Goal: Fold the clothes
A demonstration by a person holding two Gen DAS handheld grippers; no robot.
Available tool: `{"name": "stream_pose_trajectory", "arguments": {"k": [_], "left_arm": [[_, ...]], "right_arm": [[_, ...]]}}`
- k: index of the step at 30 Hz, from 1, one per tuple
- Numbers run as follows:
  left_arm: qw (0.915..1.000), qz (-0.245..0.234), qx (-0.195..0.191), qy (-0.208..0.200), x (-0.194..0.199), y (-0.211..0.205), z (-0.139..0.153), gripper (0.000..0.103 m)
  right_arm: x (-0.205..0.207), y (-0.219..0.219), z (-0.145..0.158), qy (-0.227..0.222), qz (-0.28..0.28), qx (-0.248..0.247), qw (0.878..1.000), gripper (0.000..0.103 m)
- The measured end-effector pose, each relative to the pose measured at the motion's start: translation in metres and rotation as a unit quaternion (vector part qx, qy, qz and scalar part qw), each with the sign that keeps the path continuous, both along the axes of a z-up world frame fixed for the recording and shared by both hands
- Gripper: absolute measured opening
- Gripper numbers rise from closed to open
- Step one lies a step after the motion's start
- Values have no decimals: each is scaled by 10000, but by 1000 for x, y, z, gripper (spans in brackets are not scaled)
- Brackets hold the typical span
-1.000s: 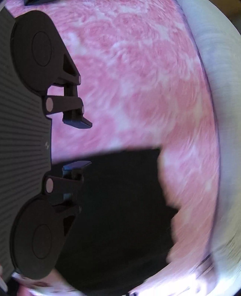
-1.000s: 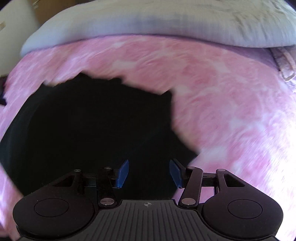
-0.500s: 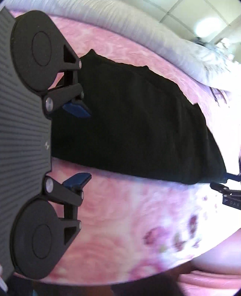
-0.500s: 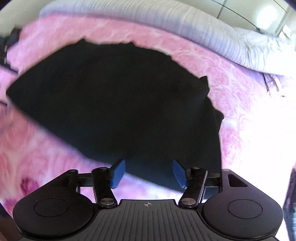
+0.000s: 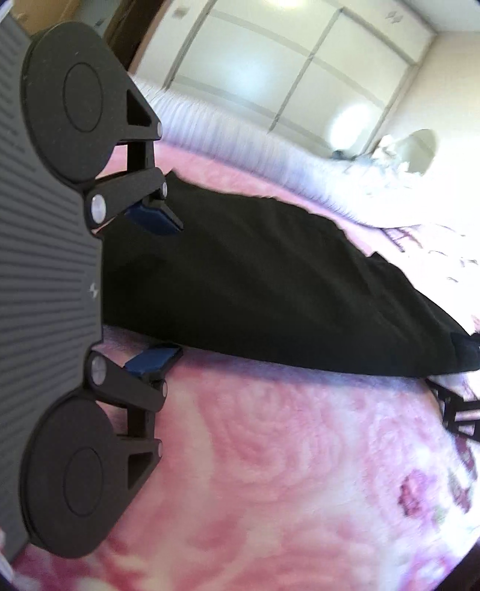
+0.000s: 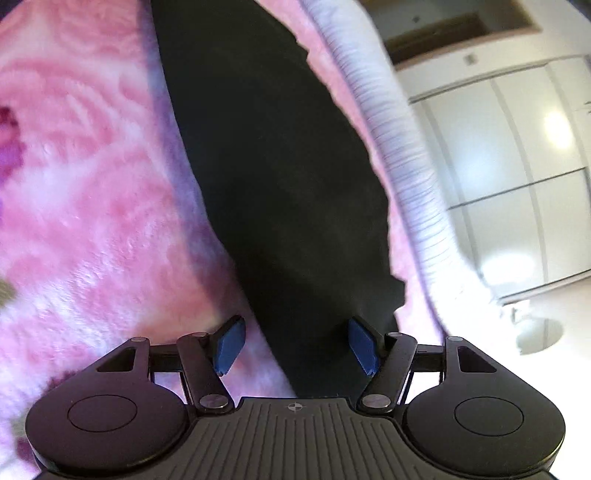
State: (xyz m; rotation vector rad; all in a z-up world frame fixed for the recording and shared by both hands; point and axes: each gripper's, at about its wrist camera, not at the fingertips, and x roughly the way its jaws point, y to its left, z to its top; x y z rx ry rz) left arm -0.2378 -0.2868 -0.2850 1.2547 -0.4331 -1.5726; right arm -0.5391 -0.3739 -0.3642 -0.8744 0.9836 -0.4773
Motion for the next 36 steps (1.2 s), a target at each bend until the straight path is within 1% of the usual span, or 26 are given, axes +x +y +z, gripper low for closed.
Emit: {"name": "stream_pose_trajectory", "arguments": {"k": [3,6,8,10,11,13,14,16,18,20,22,25,27,28,29,31,32,34,36], "left_arm": [[9997,-131,-193,-83,-5,-3,-4,60],[9994,-147,-200,-262,-11,-5,-7,57],[9990,-45,-168,-400,-16,-4,-8,51],[9985,92,-130,-515,-22,-1,-9,50],[9983,142,-114,-549,-24,0,-9,50],[9980,194,-91,-603,-27,1,-9,50],[9978,207,-74,-632,-27,0,-9,50],[9976,284,-55,-627,-27,-5,-11,50],[9971,298,-65,-701,-27,-13,-13,47],[9961,290,-77,-825,-28,-21,-17,34],[9944,271,-119,-1016,-28,-30,-21,32],[9933,329,-143,-1100,-23,-46,-24,32],[9934,366,-78,-1086,-19,-55,-25,25],[9933,368,-29,-1097,-17,-58,-25,19],[9932,370,20,-1108,-16,-60,-25,16],[9941,408,124,-994,-13,-53,-13,12],[9947,431,176,-918,-12,-48,-6,10],[9953,457,261,-817,-10,-34,9,7],[9954,467,309,-780,-7,-4,24,7]], "right_arm": [[-4,0,-4,-277,-33,-119,9995,64],[-9,6,-5,-442,-340,-209,9982,64],[-13,14,-7,-526,-562,-315,9965,64],[-17,21,-8,-600,-710,-387,9949,64],[-20,22,-6,-597,-783,-321,9946,64],[-27,19,2,-526,-882,-24,9947,64],[-29,19,4,-420,-838,51,9956,64],[-32,18,5,-184,-679,-47,9975,64],[-35,14,4,-72,-523,-67,9986,64],[-37,8,4,-34,-344,-67,9994,64],[-36,0,4,-1,-221,-208,9995,64],[-33,-30,-5,150,-133,-523,9984,64],[-31,-45,-8,181,-34,-473,9987,60],[-30,-49,-10,209,11,-415,9989,55],[-30,-51,-11,242,54,-352,9991,36],[-31,-48,-9,270,6,-250,9993,25],[-32,-46,-7,282,-28,-200,9994,21],[-39,-37,6,106,-115,-72,9999,20],[-49,-10,21,-38,-70,8,10000,20]]}}
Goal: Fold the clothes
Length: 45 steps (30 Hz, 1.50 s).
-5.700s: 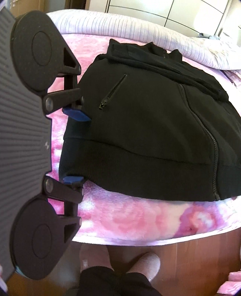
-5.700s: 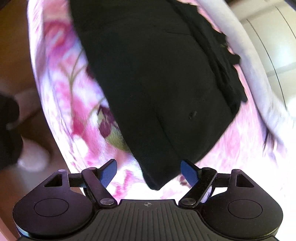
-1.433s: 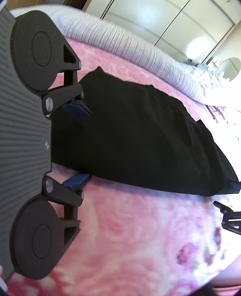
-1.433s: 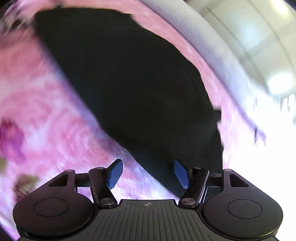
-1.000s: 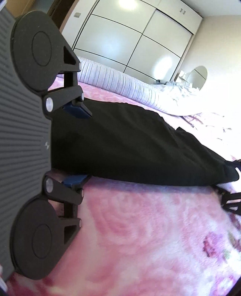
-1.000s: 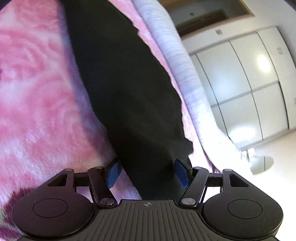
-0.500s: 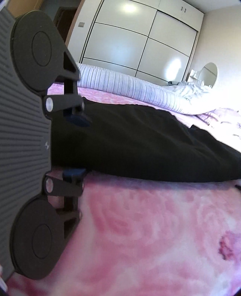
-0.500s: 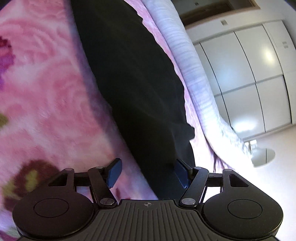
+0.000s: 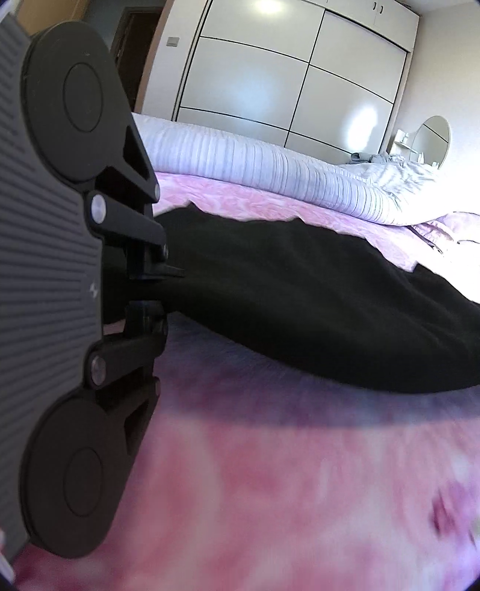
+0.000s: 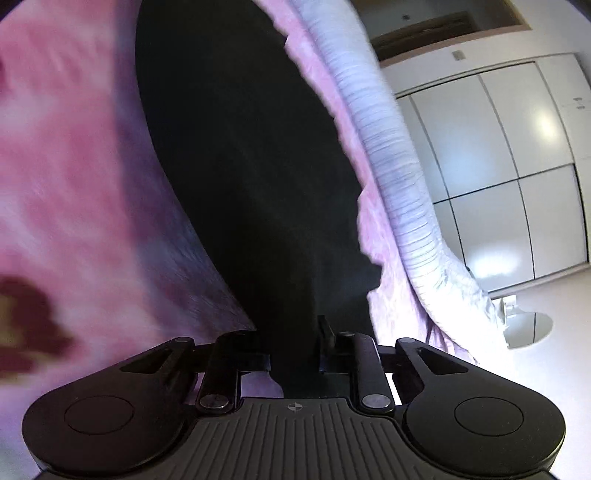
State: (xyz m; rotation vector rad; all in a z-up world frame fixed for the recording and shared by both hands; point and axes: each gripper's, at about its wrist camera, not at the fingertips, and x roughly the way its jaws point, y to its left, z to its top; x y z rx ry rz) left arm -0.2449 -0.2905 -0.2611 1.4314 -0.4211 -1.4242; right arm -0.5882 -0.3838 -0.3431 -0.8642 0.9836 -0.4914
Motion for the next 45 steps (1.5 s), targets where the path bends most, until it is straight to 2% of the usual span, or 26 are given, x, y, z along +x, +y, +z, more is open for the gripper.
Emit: {"name": "stream_pose_trajectory", "arguments": {"k": [4,7,10,12,14,18,21,23,24,26,28,29,31,33,37,39,41,44,45], "left_arm": [[9989,-61,276,375,-11,86,18,7],[9970,-83,487,604,-29,146,16,7],[9947,-117,620,808,-43,181,10,9],[9923,-86,741,986,-42,190,11,13],[9886,34,927,1183,-32,199,18,19],[9751,555,1098,1847,8,198,48,19],[9565,1073,844,2578,43,188,76,20],[9466,1320,568,2888,61,176,92,26],[9416,1432,391,3023,69,168,100,29],[9281,1618,134,3351,85,146,110,42],[9129,1810,-50,3658,99,118,116,43],[9062,1902,-110,3775,104,105,115,44],[8931,2061,-206,3994,112,76,114,53],[8801,2107,-149,4252,120,52,110,58],[8446,2335,114,4817,135,2,87,61],[8268,2494,303,5033,145,-21,72,61],[8098,2633,525,5217,153,-43,56,61],[7967,2744,804,5324,159,-64,40,62],[7916,2754,848,5388,160,-66,37,62]], "right_arm": [[-40,75,17,-1,155,243,9996,20],[-78,134,16,-36,125,532,9985,20],[-107,183,7,-37,-46,772,9970,21],[-116,193,4,65,-168,744,9971,27],[-123,199,2,179,-290,692,9970,39],[-141,206,7,250,-690,593,9955,46],[-156,203,25,-91,-1183,667,9907,47],[-163,196,38,-473,-1589,687,9838,47],[-166,189,44,-667,-1832,732,9781,48],[-173,173,55,-1122,-2283,892,9630,48],[-178,154,69,-1779,-2528,1301,9421,48],[-178,146,76,-2093,-2550,1558,9311,48],[-170,123,88,-2641,-2435,2155,9080,48],[-151,90,100,-3053,-2298,2662,8849,48],[-96,5,113,-3372,-1966,3376,8565,51],[-76,-57,106,-3369,-1952,3751,8412,53],[-71,-86,96,-3326,-2069,4043,8265,54],[-50,-137,74,-3257,-2266,4480,8012,54],[-50,-143,64,-3242,-2324,4605,7930,54]]}}
